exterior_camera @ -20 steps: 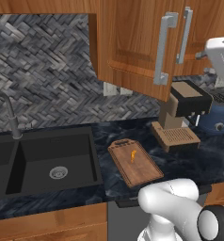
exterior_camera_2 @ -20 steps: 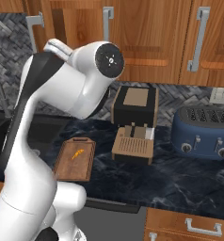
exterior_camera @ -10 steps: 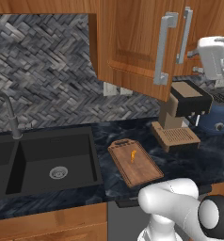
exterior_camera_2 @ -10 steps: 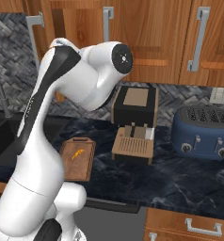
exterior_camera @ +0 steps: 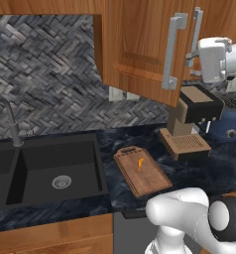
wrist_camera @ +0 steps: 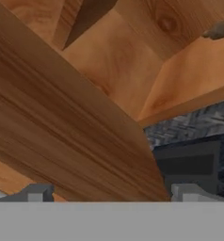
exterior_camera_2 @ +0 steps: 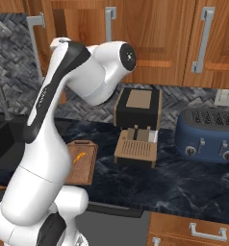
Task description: Open the cabinet, retrieve the rolling pin, and place it next to the meat on the cutting board to prepare for tenderizing.
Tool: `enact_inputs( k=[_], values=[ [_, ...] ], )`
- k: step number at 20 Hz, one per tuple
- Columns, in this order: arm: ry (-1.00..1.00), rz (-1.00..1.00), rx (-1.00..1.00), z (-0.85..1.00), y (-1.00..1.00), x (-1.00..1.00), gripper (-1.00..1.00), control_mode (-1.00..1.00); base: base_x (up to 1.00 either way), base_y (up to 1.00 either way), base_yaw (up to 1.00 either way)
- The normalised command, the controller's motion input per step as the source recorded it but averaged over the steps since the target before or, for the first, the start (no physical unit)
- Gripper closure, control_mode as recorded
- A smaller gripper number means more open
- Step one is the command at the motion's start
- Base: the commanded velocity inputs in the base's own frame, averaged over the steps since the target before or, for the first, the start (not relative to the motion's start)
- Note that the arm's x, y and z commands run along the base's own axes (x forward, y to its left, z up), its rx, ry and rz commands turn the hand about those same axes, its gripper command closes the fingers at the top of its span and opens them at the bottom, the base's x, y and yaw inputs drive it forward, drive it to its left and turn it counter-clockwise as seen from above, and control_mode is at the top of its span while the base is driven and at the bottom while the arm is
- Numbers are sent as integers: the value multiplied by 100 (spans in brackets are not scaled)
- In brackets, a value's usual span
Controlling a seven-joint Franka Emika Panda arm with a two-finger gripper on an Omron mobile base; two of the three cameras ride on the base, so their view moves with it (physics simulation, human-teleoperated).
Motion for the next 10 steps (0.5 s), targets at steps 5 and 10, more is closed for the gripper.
enact_inputs(
  k=[5, 10],
  values=[
    [1, 9, 1, -1, 40, 6, -100, -100, 0, 0, 0],
    [0, 12, 0, -2, 60, -1, -100, -100, 0, 0, 0]
  ],
)
